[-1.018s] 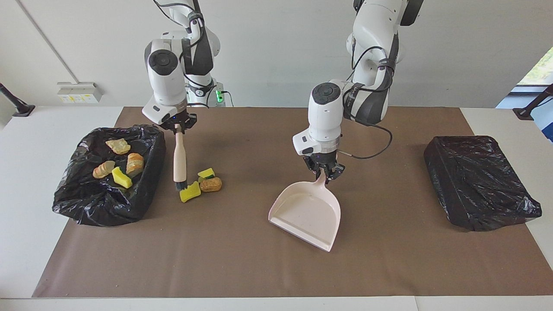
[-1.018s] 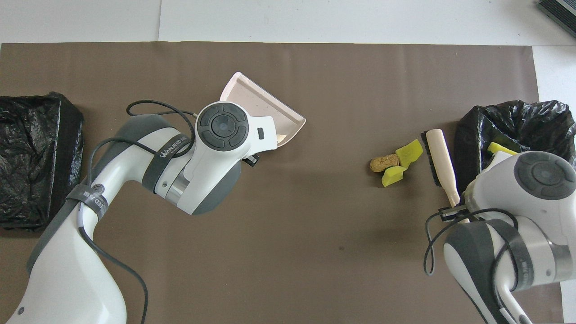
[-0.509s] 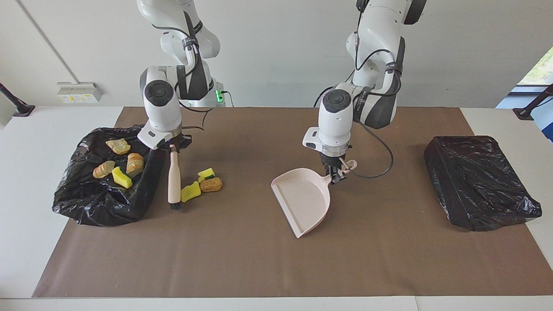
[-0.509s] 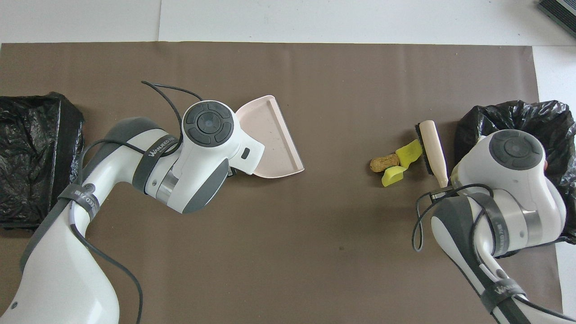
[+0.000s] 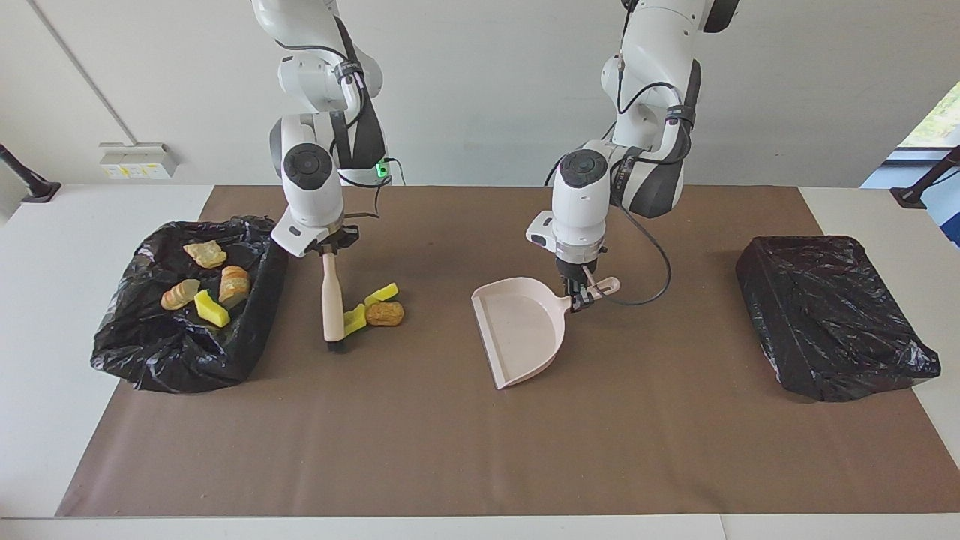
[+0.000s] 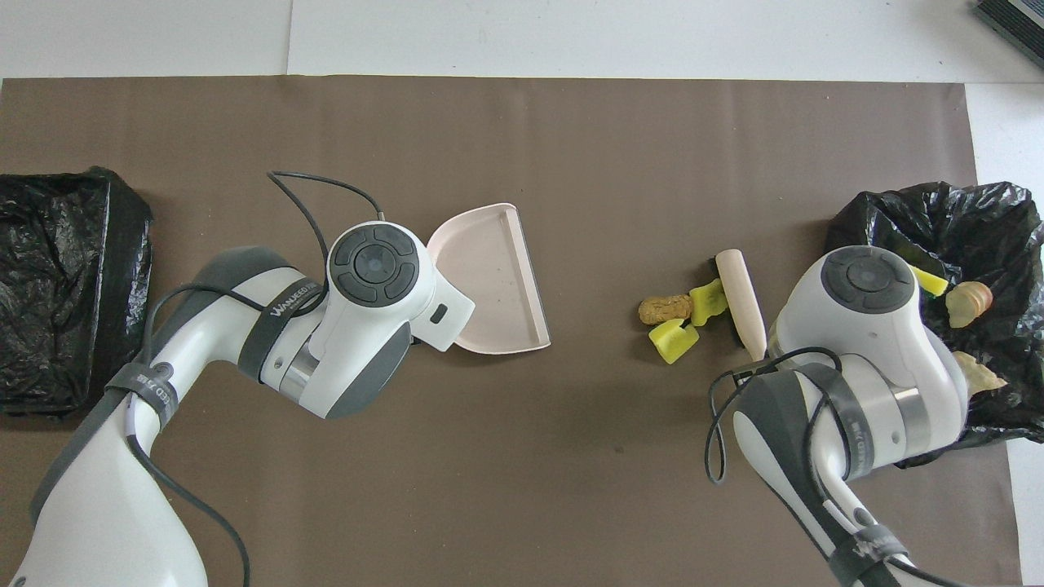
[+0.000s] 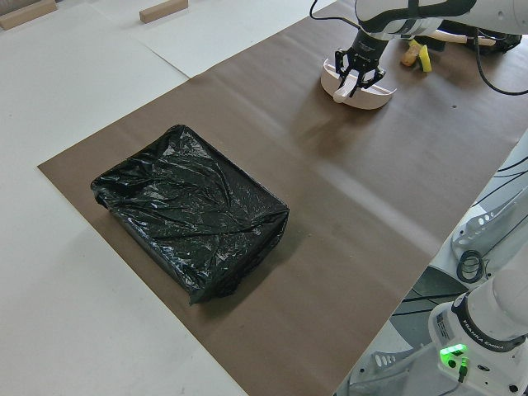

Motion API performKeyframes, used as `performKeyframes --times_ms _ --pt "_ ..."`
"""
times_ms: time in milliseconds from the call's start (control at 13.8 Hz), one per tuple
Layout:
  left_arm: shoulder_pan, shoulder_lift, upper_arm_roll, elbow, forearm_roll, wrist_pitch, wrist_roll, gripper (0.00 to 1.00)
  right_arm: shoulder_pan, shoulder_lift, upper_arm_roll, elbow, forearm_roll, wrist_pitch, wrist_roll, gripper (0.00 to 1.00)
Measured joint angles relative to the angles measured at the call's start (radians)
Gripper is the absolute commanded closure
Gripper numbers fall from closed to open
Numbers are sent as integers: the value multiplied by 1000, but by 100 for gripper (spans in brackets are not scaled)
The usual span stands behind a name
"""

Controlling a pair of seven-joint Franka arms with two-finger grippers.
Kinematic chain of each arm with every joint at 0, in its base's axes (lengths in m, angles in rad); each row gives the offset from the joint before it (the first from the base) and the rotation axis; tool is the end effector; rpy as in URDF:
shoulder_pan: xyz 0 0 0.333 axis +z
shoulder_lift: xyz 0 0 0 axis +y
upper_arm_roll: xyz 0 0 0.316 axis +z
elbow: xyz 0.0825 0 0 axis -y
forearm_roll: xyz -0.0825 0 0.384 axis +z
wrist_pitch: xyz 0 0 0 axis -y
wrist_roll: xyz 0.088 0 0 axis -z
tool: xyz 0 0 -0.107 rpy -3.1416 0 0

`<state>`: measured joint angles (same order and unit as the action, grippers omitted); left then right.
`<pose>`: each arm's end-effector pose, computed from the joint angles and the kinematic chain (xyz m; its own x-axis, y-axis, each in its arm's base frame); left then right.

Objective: Sweep and dump trash in bin
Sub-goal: 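Sweep the yellow sponges and crumb into the dustpan with the right gripper brush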

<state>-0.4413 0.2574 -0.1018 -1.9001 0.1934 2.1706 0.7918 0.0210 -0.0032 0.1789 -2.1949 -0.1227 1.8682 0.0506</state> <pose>0.5322 -0.3091 0.3690 0.1349 -0.9868 -0.0900 -0.9869 -0.1257 -0.1006 0.4836 0.0885 0.3640 0.9332 0.1742 -0.3143 0.2199 -0.9686 0.1162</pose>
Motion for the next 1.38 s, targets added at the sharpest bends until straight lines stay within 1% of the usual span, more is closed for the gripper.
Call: performKeyframes --times_ms 145,364,582,800,945,1091,1236,1382 --pt "0 -12 0 -26 0 14 1 98 39 -6 1 0 50 -15 18 100" --pt "0 -29 0 -55 0 19 16 100 70 -16 2 12 58 -38 85 100" --pt "-3 -49 -3 -85 0 23 31 100 42 -37 -7 36 30 -135 90 100" --pt "-14 -61 -3 -105 0 33 31 100 11 -76 -8 2 -29 -159 90 100" --pt "-14 -68 -3 -126 0 58 31 100 13 -96 -5 -42 -41 -156 93 100" --pt "-14 -73 -2 -145 0 82 31 100 31 -99 -2 -75 -18 -126 106 100" --pt "-14 -74 -2 -149 0 88 31 100 85 -83 1 -91 71 -71 134 100" --pt "-14 -75 -2 -150 0 89 31 100 164 -51 4 -88 154 -22 199 100"
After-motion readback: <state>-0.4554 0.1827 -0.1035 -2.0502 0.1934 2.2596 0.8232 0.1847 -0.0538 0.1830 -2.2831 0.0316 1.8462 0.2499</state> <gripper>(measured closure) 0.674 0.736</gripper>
